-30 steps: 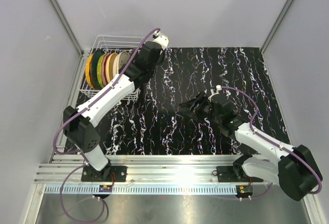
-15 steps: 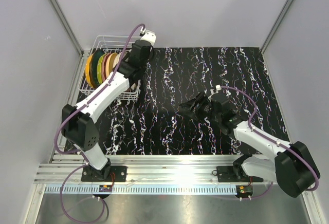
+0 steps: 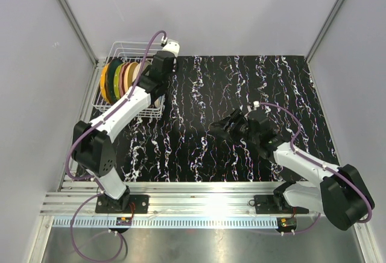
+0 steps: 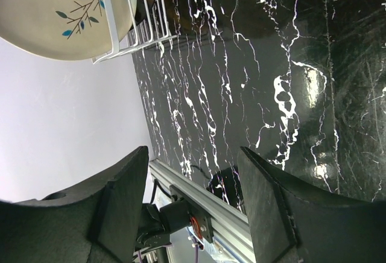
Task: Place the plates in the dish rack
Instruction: Insert the plate into the dish rack
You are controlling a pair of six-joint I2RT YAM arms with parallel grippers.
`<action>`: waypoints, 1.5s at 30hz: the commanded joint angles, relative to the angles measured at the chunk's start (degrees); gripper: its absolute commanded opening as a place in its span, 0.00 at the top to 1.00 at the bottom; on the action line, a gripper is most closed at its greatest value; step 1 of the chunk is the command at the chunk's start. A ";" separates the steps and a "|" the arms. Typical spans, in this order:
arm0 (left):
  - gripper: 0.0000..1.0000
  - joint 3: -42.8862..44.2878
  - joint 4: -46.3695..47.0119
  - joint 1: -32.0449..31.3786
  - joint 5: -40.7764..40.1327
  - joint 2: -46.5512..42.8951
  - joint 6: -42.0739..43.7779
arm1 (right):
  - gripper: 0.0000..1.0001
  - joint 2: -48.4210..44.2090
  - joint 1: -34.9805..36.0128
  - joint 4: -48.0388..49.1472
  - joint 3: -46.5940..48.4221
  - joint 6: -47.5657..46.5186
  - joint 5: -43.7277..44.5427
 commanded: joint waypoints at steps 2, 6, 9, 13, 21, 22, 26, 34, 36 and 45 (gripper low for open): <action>0.91 -0.08 6.34 0.74 -1.25 -2.60 -0.68 | 0.32 0.71 -0.60 3.03 -0.29 -0.77 -1.27; 0.86 -0.61 6.26 1.00 -0.64 -2.69 -0.33 | 0.32 1.50 -0.51 3.55 -0.29 -0.60 -1.53; 0.80 -1.23 6.25 1.09 -0.64 -2.86 -0.07 | 0.32 2.03 -0.60 4.17 -0.55 -0.33 -1.62; 0.73 -3.33 6.60 1.27 -0.38 -3.83 -0.50 | 0.32 2.65 -0.51 4.61 -0.55 -0.07 -1.97; 0.59 -6.41 7.22 1.62 0.59 -5.67 -1.56 | 0.32 3.44 -0.60 5.22 -0.64 0.37 -2.59; 0.59 -6.41 7.22 1.62 0.59 -5.85 -1.65 | 0.32 3.53 -0.60 5.23 -0.73 0.46 -2.59; 0.56 -6.06 6.70 1.71 0.94 -6.99 -1.56 | 0.32 3.26 -0.60 5.14 -1.08 0.63 -2.59; 0.38 -5.10 5.38 1.71 0.94 -11.12 -1.74 | 0.32 1.42 -0.60 3.12 -0.82 0.02 -1.97; 0.35 -4.75 4.41 1.71 0.59 -12.88 -1.82 | 0.32 1.07 -0.60 1.98 -0.56 -0.42 -1.71; 0.24 -11.67 0.19 3.20 4.79 -30.00 -9.53 | 0.30 -1.92 -0.60 -9.87 6.64 -14.99 1.01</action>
